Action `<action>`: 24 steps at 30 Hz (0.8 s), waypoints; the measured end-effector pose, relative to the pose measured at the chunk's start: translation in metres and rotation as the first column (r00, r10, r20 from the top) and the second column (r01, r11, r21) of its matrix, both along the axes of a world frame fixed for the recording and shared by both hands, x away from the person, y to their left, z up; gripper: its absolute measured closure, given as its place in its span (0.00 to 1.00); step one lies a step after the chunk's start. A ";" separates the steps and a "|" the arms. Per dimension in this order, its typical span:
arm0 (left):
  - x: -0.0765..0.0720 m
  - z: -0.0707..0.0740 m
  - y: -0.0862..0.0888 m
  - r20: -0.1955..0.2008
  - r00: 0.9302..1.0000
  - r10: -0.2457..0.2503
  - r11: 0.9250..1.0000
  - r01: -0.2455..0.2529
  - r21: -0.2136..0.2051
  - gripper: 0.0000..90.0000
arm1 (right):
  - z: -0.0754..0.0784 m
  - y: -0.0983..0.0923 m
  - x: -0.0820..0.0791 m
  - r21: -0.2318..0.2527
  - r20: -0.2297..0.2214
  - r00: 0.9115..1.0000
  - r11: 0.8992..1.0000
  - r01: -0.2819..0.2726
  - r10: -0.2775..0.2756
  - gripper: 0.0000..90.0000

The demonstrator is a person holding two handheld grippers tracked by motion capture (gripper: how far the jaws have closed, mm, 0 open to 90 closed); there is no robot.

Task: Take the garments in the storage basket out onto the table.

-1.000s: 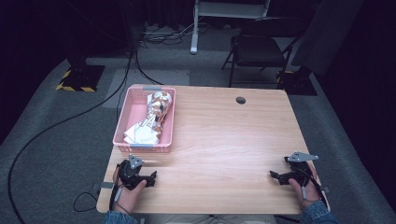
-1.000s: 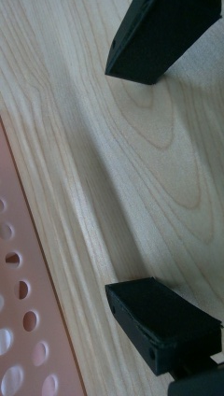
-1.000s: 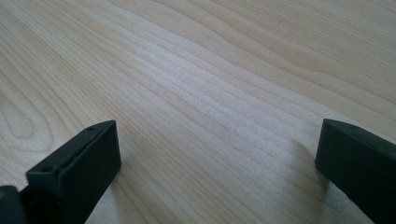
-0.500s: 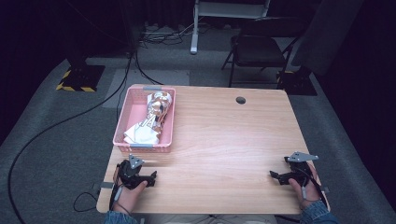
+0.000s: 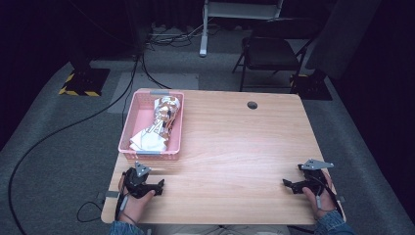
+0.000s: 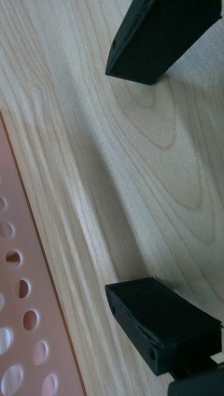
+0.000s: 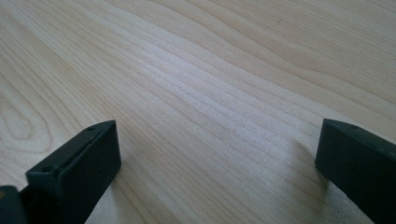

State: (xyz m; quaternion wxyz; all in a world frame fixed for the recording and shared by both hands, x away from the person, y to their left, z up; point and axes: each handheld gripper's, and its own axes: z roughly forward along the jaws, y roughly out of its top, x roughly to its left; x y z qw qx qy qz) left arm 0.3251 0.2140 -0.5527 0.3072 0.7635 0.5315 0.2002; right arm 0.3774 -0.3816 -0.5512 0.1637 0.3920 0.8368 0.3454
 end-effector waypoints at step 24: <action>-0.002 0.030 0.003 0.121 0.992 0.034 0.998 -0.027 -0.060 0.03 | 0.000 0.000 0.000 0.000 0.000 1.000 1.000 0.002 -0.002 0.00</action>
